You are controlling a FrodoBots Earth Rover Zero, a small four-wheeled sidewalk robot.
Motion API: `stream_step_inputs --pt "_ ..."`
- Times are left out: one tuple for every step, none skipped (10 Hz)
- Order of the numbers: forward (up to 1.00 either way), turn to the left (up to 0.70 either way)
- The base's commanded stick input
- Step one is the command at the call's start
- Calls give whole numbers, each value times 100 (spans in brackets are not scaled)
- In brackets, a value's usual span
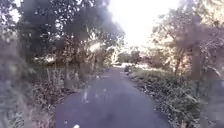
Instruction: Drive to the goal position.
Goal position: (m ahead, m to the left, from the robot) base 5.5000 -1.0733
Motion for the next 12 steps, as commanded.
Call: stream_step_inputs --pt "70 14" --pt "70 13" --pt "70 11" --pt "70 7" --pt "70 3" --pt "70 0" --pt "70 0" --pt "70 0" --pt "70 0" --pt "70 0" --pt "70 0" --pt "70 0"
